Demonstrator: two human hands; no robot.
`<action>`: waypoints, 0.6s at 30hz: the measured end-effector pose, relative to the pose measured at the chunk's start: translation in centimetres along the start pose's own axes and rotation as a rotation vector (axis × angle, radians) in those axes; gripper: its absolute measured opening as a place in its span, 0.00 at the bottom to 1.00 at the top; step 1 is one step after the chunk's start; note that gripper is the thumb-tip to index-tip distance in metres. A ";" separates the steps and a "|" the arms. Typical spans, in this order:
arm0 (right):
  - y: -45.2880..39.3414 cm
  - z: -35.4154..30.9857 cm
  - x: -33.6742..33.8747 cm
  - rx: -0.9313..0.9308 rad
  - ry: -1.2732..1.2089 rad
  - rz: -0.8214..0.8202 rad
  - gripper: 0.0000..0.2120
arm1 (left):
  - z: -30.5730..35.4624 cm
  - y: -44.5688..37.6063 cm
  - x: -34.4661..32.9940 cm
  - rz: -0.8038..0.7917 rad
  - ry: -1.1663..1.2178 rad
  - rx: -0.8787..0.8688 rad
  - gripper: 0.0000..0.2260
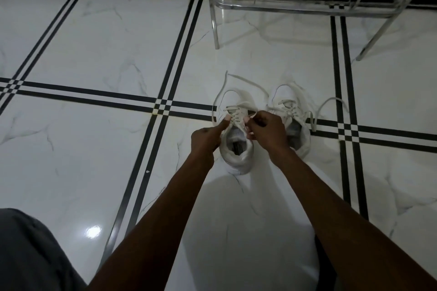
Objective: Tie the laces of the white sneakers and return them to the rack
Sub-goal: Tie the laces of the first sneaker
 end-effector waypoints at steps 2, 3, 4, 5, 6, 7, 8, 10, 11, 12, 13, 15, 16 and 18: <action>0.1 -0.2 -0.2 0.055 0.094 0.010 0.04 | 0.8 0.3 -0.5 0.009 -0.036 -0.135 0.15; 0.3 -0.4 -0.3 0.073 0.116 0.013 0.05 | 1.1 0.4 -0.6 0.027 -0.057 -0.188 0.13; 0.3 -0.6 -0.4 0.095 0.131 0.013 0.06 | 1.3 0.5 -0.7 0.052 -0.078 -0.235 0.11; 0.3 -0.8 -0.6 0.121 0.155 0.009 0.06 | 1.5 0.5 -0.8 0.076 -0.100 -0.281 0.10; 0.3 -1.1 -0.7 0.151 0.182 0.000 0.06 | 1.7 0.6 -0.8 0.096 -0.121 -0.328 0.09; 0.3 -1.4 -0.9 0.176 0.215 -0.009 0.05 | 2.0 0.7 -0.8 0.122 -0.158 -0.378 0.08; 0.2 -1.5 -0.9 0.200 0.250 -0.009 0.05 | 2.3 1.0 -0.7 0.153 -0.199 -0.440 0.07; 0.1 -2.2 -0.7 0.242 0.317 0.019 0.08 | 2.8 1.8 -0.6 0.232 -0.278 -0.569 0.08; 0.1 -2.4 -0.6 0.256 0.337 0.036 0.09 | 2.9 2.1 -0.5 0.261 -0.307 -0.616 0.09; 0.0 -2.4 -0.6 0.265 0.350 0.045 0.09 | 2.8 2.2 -0.5 0.275 -0.332 -0.649 0.09; -0.1 -2.5 -0.6 0.263 0.362 0.049 0.08 | 2.9 2.6 -0.6 0.281 -0.357 -0.670 0.09; -0.2 -2.4 -0.7 0.246 0.381 0.058 0.04 | 2.9 3.0 -0.9 0.282 -0.404 -0.698 0.11; -0.2 -2.3 -0.7 0.240 0.381 0.065 0.02 | 3.0 3.0 -1.1 0.288 -0.427 -0.712 0.11; -0.1 -2.3 -0.6 0.223 0.368 0.088 0.01 | 3.1 3.0 -1.3 0.318 -0.470 -0.728 0.06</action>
Point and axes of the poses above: each hand's wrist, its own y-axis away from the middle knuckle, its own x-axis out of the back of the hand, z = x × y, the point moved 6 cm from there along -y, towards the middle knuckle, and after that the axes turned 9 degrees about x, right-handed, at the moved point
